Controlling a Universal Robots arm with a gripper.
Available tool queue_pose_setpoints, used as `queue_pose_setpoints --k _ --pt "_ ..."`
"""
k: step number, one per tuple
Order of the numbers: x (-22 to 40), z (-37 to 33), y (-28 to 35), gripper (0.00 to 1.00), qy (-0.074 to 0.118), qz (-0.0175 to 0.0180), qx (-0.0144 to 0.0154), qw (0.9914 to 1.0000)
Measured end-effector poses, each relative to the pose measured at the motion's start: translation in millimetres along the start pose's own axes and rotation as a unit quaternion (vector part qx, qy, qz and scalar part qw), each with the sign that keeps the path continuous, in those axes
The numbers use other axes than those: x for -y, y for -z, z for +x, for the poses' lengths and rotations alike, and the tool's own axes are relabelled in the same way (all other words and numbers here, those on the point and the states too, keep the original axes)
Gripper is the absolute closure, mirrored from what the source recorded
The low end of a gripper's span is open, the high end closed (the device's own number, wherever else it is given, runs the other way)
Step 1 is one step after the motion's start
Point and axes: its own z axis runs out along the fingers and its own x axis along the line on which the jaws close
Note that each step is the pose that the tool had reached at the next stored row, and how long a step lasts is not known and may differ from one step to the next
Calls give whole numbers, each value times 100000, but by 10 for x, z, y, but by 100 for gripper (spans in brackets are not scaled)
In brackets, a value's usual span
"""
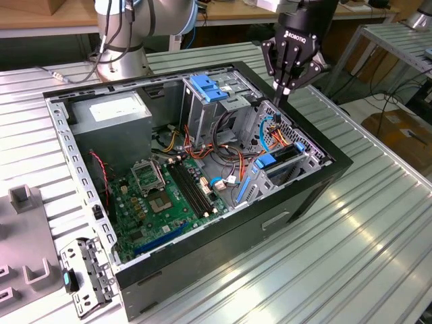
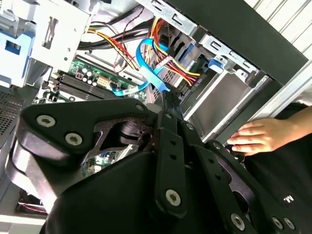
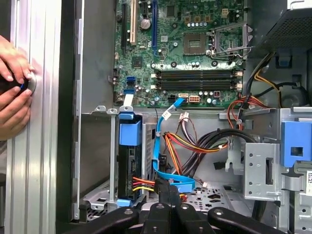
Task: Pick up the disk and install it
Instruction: 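Insert the second disk wire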
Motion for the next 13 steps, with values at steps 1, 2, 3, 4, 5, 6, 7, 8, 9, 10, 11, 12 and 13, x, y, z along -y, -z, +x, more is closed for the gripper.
queue_pose_setpoints --k 1,2,3,4,5,6,7,8,9,10,11,12,13 --pt "0 -10 -6 89 1 -3 -59 100000" --pt "0 -18 -19 89 -4 -4 -111 100000" --pt "0 -21 -32 89 -9 -2 -126 100000" --pt "1 -26 -50 89 -7 -5 -166 100000" --pt "1 -30 -65 89 -8 -4 -201 100000" --pt "1 -34 -85 89 -8 -4 -229 100000" --pt "1 -38 -104 89 -7 -4 -246 100000" --pt "2 -41 -117 89 -8 -6 -278 100000" --pt "2 -41 -117 89 -10 -1 -284 100000" --pt "2 -41 -117 89 -10 5 -283 100000" --pt "2 -41 -118 89 -9 11 -280 100000" --pt "2 -41 -118 89 8 18 -280 100000" --pt "2 -41 -118 89 15 25 -277 100000"
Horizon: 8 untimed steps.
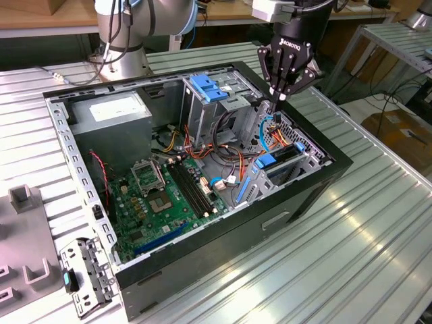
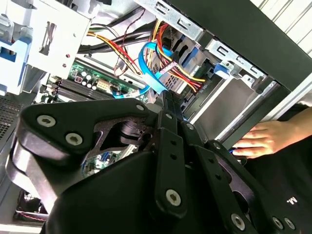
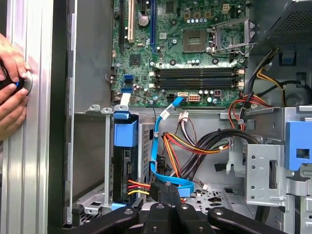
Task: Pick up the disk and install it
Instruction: 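Insert the second disk wire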
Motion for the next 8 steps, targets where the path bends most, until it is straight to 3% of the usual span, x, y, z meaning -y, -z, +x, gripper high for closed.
queue_pose_setpoints --k 2,3,4,7,8 --pt "0 -2 -8 89 11 0 -126 100000" --pt "0 -3 -15 89 17 -1 -347 99999" --pt "0 -5 -25 89 13 -8 -763 99997" --pt "1 -15 -46 89 5 -18 -1454 99989" --pt "0 -17 -47 89 -6 -11 -2019 99980"
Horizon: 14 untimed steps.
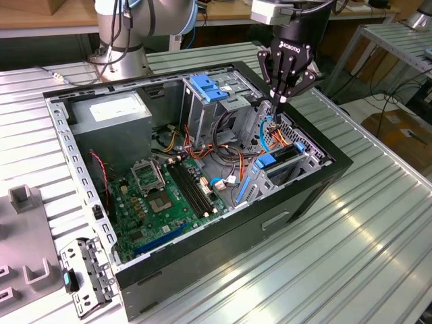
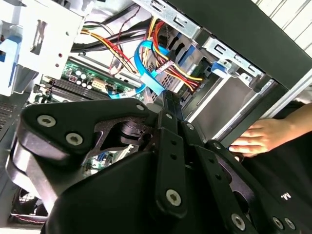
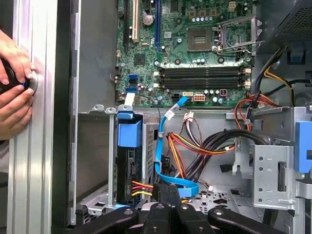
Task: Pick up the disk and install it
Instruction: 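Insert the second disk wire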
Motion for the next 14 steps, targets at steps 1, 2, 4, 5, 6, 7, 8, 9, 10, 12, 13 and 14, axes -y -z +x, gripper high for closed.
queue_pose_setpoints --k 1,2,4,5,6,7,8,9,10,12,13,14 --pt "0 -3 0 89 -18 15 -974 99995" --pt "0 -6 1 89 -23 21 -1708 99985" --pt "1 -13 0 89 -43 40 -3280 99946" --pt "1 -24 -3 89 -54 34 -3839 99926" --pt "1 -38 -7 83 -63 30 -4060 99918" --pt "1 -59 -16 83 -62 29 -4207 99911" --pt "2 -77 -22 83 -62 28 -4279 99908" --pt "3 -121 -38 83 -65 25 -4366 99905" --pt "3 -148 -47 81 -65 26 -4406 99903" --pt "4 -206 -75 69 -64 24 -4575 99895" --pt "5 -224 -92 69 -69 22 -4674 99891" --pt "6 -251 -117 69 -68 21 -4819 99884"
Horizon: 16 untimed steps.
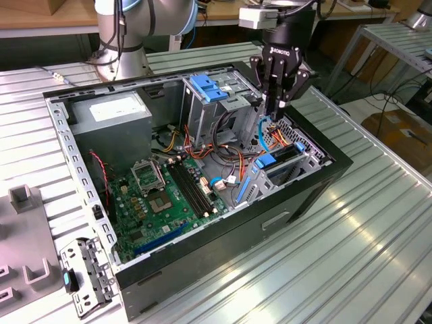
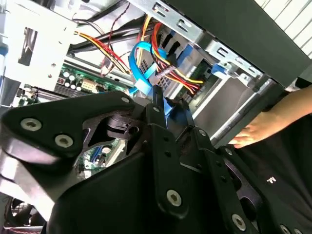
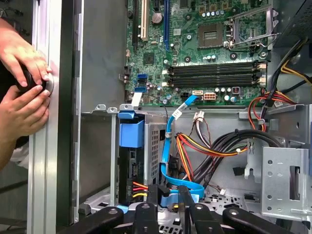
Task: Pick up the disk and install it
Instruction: 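Insert the second disk wire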
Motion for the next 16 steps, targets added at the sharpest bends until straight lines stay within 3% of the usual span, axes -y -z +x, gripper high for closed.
queue_pose_setpoints --k 3,5,6,8,12,16 --pt "3 -38 -18 71 -22 44 -402 99999" --pt "8 -44 -16 83 -125 303 -1156 99993" --pt "9 -44 -15 84 -162 390 -1304 99991" --pt "10 -44 -15 84 -221 531 -1337 99989" --pt "1 -43 -41 84 -469 1203 -1338 99983" --pt "-80 -59 -85 84 -458 1231 -1337 99982"
